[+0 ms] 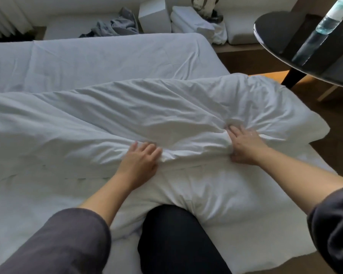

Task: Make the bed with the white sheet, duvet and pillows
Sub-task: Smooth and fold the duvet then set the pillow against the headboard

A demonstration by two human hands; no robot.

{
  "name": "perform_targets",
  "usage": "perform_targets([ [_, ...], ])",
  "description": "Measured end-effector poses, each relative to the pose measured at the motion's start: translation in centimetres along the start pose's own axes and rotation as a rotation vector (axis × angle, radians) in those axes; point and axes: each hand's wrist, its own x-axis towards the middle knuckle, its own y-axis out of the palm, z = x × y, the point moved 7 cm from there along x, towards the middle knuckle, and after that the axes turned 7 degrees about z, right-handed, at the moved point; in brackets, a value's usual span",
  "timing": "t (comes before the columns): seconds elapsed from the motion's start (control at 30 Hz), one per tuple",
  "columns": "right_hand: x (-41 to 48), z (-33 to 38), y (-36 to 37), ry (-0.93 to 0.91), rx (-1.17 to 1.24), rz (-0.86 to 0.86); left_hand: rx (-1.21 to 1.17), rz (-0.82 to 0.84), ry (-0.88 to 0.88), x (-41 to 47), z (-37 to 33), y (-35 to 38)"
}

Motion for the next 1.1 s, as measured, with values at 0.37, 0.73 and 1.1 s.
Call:
perform_targets([
  [0.37, -1.1, 26.1, -6.7, -0.535, 0.057, -0.32, 0.02, 0.036, -0.737, -16.8, 17.3, 1.7],
  [0.73, 1.5, 43.8, -13.3, -0.441, -0.113, -0.43, 0.081, 0.227, -0.908, -20.9, 30.0, 2.7],
  [1.1, -3.0, 43.0, -18.1, -0.498, 0.03, -0.2, 0.064, 0.021, -0.467, -29.7, 30.6, -5.9],
])
